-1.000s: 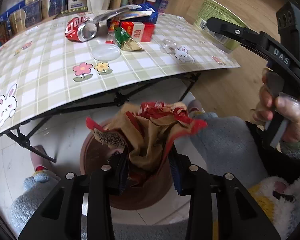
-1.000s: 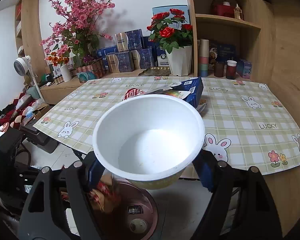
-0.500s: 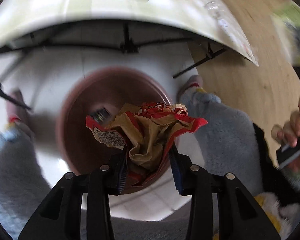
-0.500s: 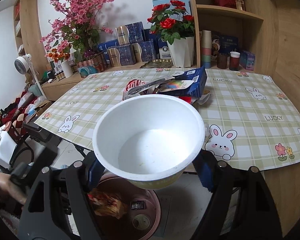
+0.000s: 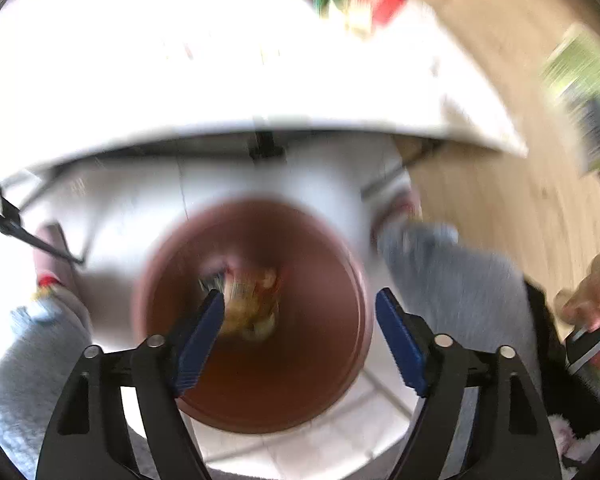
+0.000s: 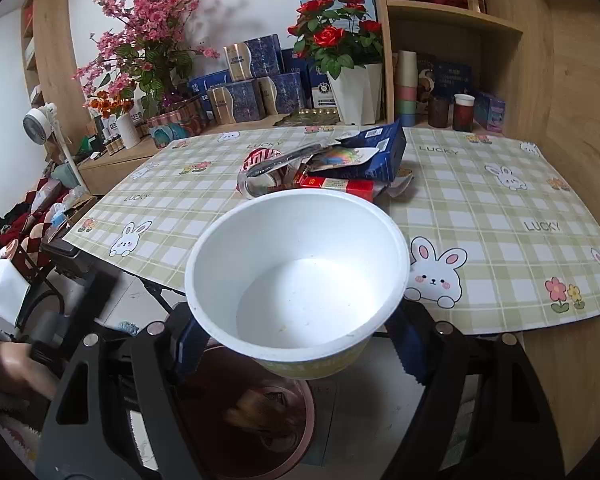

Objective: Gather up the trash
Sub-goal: 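Drop the paper bag into the bin with the left gripper while the right carries the cup over it, then open the right gripper to drop the white cup into the bin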

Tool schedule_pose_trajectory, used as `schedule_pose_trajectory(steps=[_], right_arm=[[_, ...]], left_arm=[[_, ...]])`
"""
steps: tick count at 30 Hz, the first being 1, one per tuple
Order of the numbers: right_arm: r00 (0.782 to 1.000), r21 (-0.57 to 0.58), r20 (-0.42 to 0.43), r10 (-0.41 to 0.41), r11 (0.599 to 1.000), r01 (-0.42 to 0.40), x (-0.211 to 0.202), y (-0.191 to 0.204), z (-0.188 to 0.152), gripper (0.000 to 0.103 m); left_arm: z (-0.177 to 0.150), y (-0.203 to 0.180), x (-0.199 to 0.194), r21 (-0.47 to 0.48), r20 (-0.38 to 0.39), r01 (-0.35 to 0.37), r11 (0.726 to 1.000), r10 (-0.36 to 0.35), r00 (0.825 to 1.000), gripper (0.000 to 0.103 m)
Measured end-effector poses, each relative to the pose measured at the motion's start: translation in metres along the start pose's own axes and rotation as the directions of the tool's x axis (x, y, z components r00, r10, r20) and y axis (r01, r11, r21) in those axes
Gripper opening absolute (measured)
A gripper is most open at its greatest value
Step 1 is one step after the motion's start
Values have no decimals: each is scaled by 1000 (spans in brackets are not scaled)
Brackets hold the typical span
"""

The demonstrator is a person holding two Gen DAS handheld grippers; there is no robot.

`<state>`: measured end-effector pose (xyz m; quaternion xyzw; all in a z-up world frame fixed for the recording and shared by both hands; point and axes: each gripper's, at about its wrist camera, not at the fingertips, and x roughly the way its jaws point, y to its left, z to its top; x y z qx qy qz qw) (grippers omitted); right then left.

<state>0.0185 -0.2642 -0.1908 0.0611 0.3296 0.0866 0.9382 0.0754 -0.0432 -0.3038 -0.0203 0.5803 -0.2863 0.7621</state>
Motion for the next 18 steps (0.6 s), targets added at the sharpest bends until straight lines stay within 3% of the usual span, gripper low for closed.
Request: schedule_pose_trajectory(steps=[2,4,7,8,12,18], right_arm=[[1000,0,-5,3,1000,-3,1,1,-1,77],[1000,-8,-15,8,1000,-8,3,6,-2,77],[999,-28,-35,19,999,-20,7,15,-5,77],[999,-33,-41,22,999,-23,9,17,-6,77],[995,-50,-93,40,998,-45,21,30,-16,77],[981,-88,-188,57,993,-74,43,51,-33,77]], left_arm=[[0,1,-31,6,127,-44,999,43,991,87],[-2,1,-53,19,219,-115,993,108,970,90],[-11,4,-83,53,337,-232,971,202,920,92],[-15,7,-94,53,381,-276,960,236,894,93],[-27,26,-120,-8,469,-348,937,311,827,95],[-54,52,-131,-98,516,-394,914,385,765,95]])
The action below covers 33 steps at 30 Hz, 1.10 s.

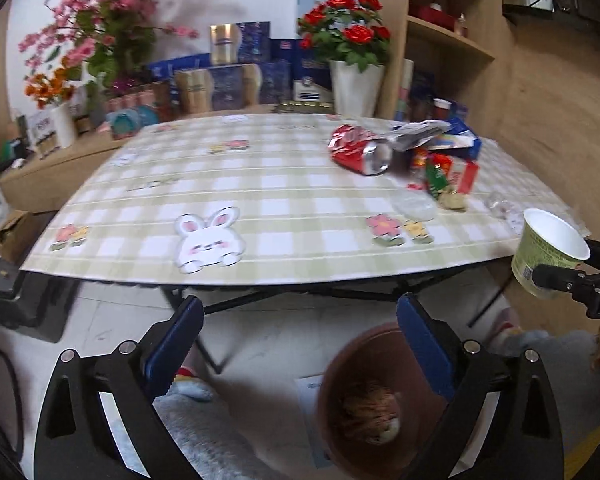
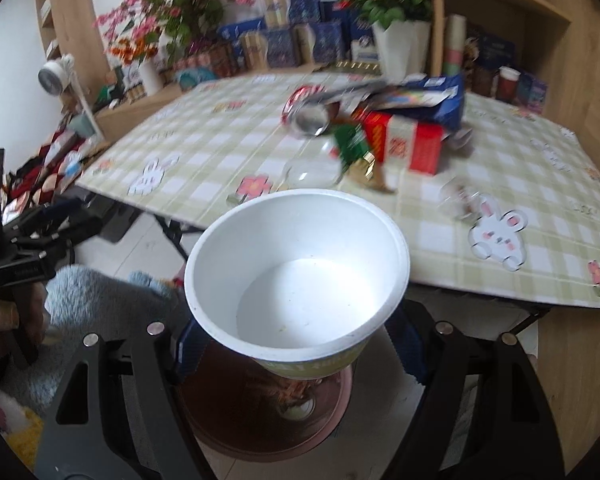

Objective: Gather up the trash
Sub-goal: 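Open the right gripper to drop the white cup into the bin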

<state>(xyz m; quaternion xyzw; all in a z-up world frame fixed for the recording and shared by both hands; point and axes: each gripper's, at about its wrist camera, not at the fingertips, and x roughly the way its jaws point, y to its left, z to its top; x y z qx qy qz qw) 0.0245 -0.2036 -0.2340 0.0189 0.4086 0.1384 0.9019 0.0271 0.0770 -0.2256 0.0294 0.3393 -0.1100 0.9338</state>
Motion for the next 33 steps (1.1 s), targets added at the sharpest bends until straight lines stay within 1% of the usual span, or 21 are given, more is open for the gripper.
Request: schedule_pose_trajectory(steps=[2,5,9,12,18,19,21,22,25,28,31,33], right_arm=[[999,-3,-39,9,1000,-9,10,5,-4,77],[994,0,-113,11,1000,-11,29,13,-9,77],[981,9,-193,13,1000,-12,48,20,-18,77],[973,6,-232,11,1000,-10,55,23,-24,77],[964,-10,-265,-3,1000,0,60,28,-32,78],[964,-12,-267,-4,1000,1,60,28,-34,78],[964,-6,-265,5,1000,-7,59,26,-34,89],[965,1,-262,9,1000,-9,60,26,-32,97],[970,31,-241,24,999,-17,55,19,-29,97],[978,61,-209,-6,998,19,48,9,-24,97],[989,77,-143,-47,995,58,35,-2,-18,97],[991,79,-113,-72,994,82,29,-7,-13,97]], left_arm=[[-4,6,-3,-27,16,11,1000,-10,1000,95],[-4,10,-4,-60,37,7,998,-4,999,95],[-6,17,6,-89,-7,20,996,-20,1000,95],[-7,18,7,-92,-7,34,995,-35,999,95],[-7,13,11,-79,-12,52,996,-53,999,95],[-7,13,12,-80,-14,52,995,-53,998,95],[-7,13,13,-79,-19,50,996,-51,998,95],[-7,12,13,-78,-20,50,996,-51,998,95],[-7,10,12,-68,-17,52,996,-54,998,95],[-7,4,12,-47,-14,49,998,-50,999,95],[-7,-1,13,-27,-16,48,998,-48,999,95],[-6,-3,13,-18,-17,48,999,-48,999,95]])
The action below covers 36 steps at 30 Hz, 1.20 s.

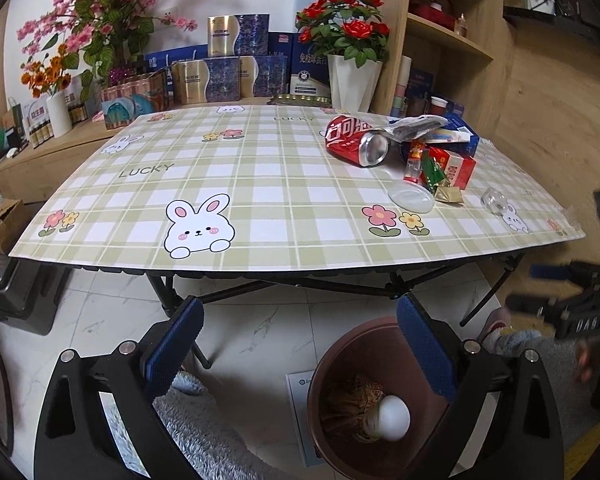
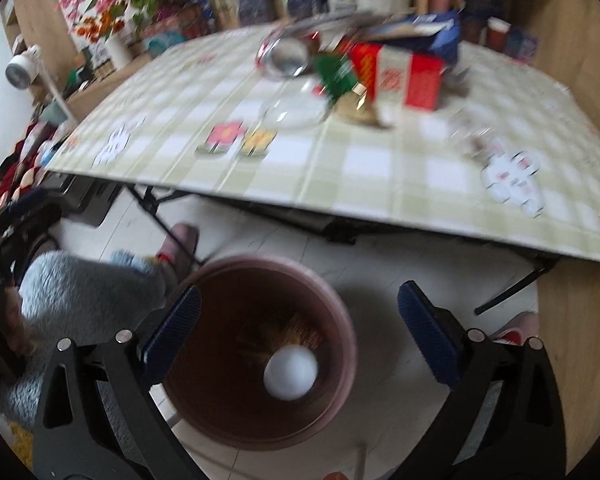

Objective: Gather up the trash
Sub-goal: 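Open the right gripper to drop the white cup into the bin, then grasp the clear plastic wrapper on the table with the left gripper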

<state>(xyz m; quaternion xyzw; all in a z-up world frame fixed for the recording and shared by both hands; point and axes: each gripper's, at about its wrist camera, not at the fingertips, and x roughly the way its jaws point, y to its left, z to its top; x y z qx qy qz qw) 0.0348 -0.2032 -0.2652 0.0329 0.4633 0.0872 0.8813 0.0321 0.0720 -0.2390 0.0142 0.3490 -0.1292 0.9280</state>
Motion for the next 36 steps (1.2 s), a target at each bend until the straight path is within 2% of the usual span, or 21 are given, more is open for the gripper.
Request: schedule_pose_trajectory(steps=[4,8,13,22,26,30,32,36], right_arm=[[997,40,82,-12,999,9,-17,-12,8,97],[991,47,130,-10,999,4,-25,-16,13,97],[987,56,149,60,996,-70,-29,-21,14,97],[981,23,194,9,1000,-14,-40,-30,19,97],[981,-6,194,-11,1000,12,-43,-36,28,97],[984,-31,176,14,999,-8,-43,-41,36,97],[986,-34,164,-20,999,26,-42,-44,41,97],[984,-24,160,-76,996,81,-40,-53,48,97]], left_arm=[[0,-3,2,14,-7,-3,1000,3,1000,95],[0,-2,3,8,-11,-5,1000,5,1000,95],[0,-1,5,3,-20,-10,1000,10,1000,95],[8,-6,8,29,-29,-4,1000,5,1000,95],[26,-12,11,35,-15,27,999,-27,1000,95],[56,-29,18,82,8,71,994,-72,997,93],[77,-41,27,101,9,113,989,-114,993,88],[112,-63,47,139,2,179,974,-181,983,83]])
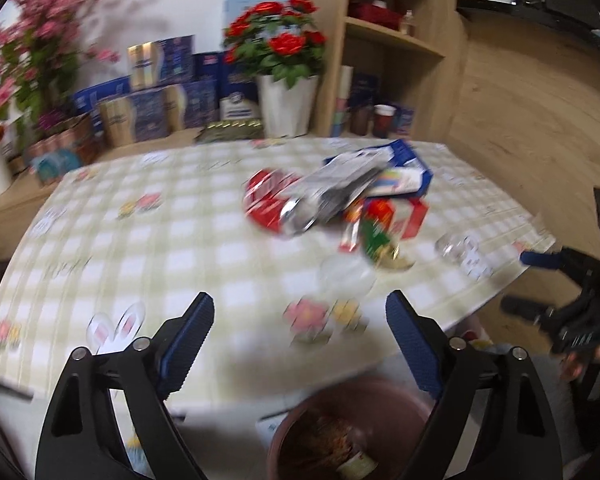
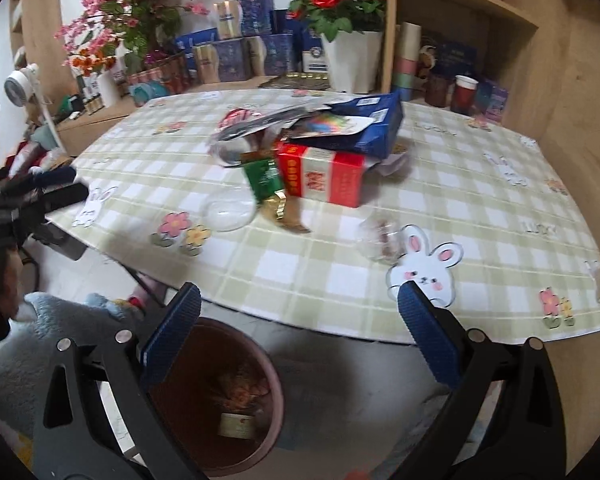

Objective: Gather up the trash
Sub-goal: 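Grasp the clear plastic wrapper on the table with the left gripper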

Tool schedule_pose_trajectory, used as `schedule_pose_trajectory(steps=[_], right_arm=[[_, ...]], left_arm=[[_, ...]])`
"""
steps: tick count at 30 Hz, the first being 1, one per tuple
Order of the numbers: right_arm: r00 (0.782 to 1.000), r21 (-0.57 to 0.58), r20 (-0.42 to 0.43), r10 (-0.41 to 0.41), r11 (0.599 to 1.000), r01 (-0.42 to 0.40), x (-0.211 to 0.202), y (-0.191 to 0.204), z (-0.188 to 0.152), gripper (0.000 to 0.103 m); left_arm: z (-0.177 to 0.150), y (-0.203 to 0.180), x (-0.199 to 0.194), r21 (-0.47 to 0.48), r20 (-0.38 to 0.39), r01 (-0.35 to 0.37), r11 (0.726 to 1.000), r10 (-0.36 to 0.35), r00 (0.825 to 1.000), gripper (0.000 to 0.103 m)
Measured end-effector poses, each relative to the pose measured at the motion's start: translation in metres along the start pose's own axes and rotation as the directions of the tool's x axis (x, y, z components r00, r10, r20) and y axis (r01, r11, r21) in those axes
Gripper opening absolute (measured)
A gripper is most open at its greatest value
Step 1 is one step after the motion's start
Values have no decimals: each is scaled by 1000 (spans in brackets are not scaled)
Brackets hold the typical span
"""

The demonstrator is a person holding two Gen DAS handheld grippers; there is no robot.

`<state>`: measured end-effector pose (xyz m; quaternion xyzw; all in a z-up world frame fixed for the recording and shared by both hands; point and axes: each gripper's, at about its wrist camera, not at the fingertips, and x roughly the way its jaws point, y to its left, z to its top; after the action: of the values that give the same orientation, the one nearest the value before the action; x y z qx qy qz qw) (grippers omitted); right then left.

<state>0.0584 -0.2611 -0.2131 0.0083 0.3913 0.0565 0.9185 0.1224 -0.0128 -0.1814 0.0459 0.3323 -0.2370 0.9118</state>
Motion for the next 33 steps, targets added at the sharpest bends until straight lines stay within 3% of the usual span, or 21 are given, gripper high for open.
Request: schedule_pose_trajectory(steps=[3,5,10,13,19,25,29,33], right_arm=[[1000,20,8,4,1000,-4,1,-10,3,97],[1000,31,3,0,1000,0,2,-17,4,97],[1000,74,-8,24,997,-23,8,-37,6,97],[999,93,-20,29,995,-27,15,-46,7,97],[999,110,-15,33,993,-32,22,-56,10,97],[999,128,-25,36,991,-32,29,-65,9,97],[999,144,-28,35,989,-31,32,-69,8,95],[999,153,-31,35,988,-30,35,-72,7,91]], left_arm=[[31,-13,27,57,-19,57,997,-56,998,76],[49,-19,43,83,-26,70,994,-68,997,66],[87,-27,85,107,-60,130,986,-124,990,50],[98,-34,109,139,-101,168,976,-154,983,47],[104,-49,144,249,-162,163,955,-125,979,44],[107,-44,170,242,-203,175,954,-127,971,42],[103,-48,172,281,-211,168,945,-110,971,14],[99,-51,162,287,-187,161,944,-110,976,10]])
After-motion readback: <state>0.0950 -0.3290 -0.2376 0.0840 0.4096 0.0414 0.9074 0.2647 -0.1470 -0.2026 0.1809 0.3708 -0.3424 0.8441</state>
